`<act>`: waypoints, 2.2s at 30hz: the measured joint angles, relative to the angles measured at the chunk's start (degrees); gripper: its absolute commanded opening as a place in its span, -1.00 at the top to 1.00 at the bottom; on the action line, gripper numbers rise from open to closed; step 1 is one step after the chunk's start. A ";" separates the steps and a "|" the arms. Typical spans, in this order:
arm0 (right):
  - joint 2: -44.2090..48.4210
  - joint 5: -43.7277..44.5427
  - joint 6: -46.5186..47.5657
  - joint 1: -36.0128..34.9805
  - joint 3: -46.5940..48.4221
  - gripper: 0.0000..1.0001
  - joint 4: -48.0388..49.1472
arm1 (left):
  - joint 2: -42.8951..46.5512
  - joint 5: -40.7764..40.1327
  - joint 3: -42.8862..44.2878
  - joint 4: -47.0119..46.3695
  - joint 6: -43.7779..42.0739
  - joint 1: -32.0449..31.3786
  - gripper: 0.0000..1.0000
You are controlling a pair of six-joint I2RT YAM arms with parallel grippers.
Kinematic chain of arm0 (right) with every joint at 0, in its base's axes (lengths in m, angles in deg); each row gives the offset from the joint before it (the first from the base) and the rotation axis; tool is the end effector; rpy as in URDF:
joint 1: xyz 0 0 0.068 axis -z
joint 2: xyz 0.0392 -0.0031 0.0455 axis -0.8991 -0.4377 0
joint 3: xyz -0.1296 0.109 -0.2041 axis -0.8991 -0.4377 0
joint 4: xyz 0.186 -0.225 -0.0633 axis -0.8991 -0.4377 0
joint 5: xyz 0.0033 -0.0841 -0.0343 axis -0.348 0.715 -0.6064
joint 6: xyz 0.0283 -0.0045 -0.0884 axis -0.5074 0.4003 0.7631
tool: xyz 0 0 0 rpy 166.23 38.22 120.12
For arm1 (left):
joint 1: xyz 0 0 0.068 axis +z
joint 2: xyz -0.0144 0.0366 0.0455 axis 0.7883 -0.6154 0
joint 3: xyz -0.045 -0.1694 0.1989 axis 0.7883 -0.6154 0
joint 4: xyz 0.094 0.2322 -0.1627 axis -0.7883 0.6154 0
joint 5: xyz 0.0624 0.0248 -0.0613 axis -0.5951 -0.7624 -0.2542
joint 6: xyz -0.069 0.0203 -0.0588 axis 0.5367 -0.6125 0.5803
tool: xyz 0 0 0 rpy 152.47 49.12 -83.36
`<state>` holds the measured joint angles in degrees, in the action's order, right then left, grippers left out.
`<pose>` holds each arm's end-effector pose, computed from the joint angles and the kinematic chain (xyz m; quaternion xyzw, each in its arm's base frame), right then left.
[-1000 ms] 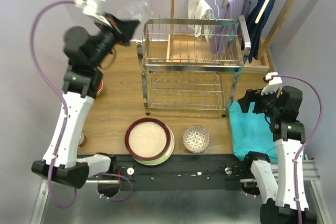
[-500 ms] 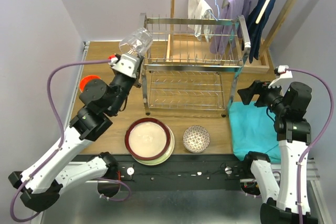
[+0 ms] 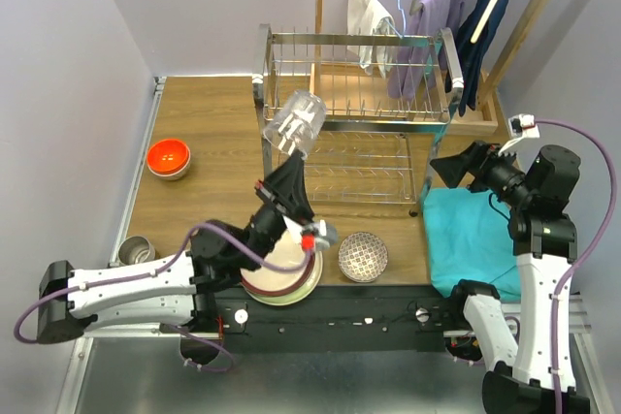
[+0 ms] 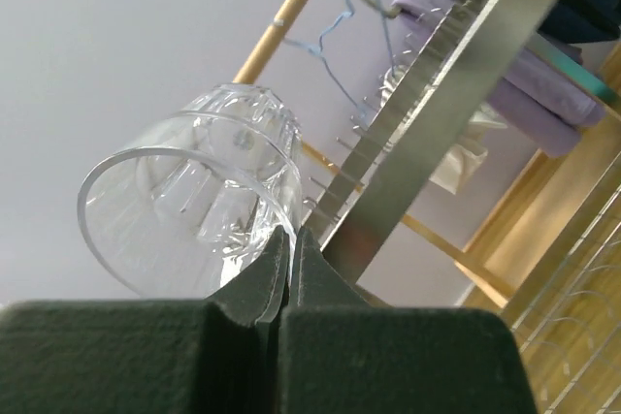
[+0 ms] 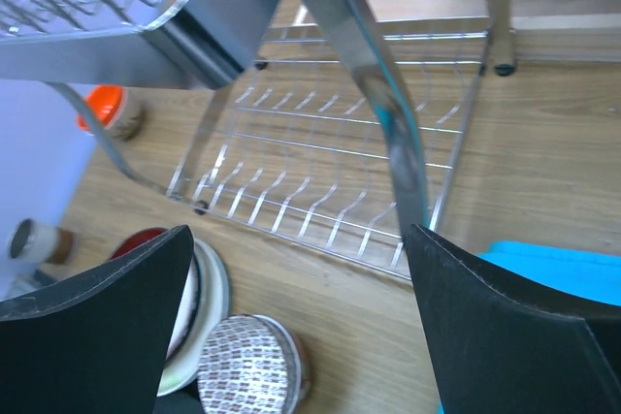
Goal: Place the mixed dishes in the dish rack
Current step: Pass the cup from the left arm to the right
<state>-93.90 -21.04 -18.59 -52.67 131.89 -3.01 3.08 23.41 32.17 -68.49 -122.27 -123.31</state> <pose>0.2288 0.0057 0.3638 -0.0082 0.7878 0.2770 0.5500 0.1252 -0.2404 0.3794 0.4008 0.3639 0.1383 0.8294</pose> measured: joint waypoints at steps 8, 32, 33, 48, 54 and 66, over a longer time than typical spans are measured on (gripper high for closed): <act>-0.09 -6.84 -4.61 0.11 3.21 -1.00 1.01 | 2.51 -1.20 -10.01 -6.99 -20.15 -13.97 1.00; 1.40 -24.28 -35.36 0.09 0.63 -1.00 9.99 | -10.34 -6.97 -10.93 -1.79 -22.71 -19.71 1.00; 1.86 -24.26 -35.71 0.09 0.59 -1.00 9.18 | -10.80 -6.95 -10.80 -1.79 -22.73 -19.76 1.00; 6.86 -24.22 -38.01 -0.13 -5.35 -1.00 1.55 | -20.65 -6.49 -2.12 -1.33 -23.23 -19.98 1.00; 5.79 -24.30 -40.87 -0.13 -5.51 -1.00 2.54 | -23.93 -6.34 1.05 -1.22 -23.23 -20.50 1.00; 4.04 -24.90 -42.97 -0.81 -3.41 -1.00 3.28 | -27.98 -5.73 4.87 1.62 -22.51 -21.09 1.00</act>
<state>-89.86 -45.94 -61.56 -53.48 128.48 0.27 -24.90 17.69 37.04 -66.88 -144.79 -144.40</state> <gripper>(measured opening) 0.997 0.009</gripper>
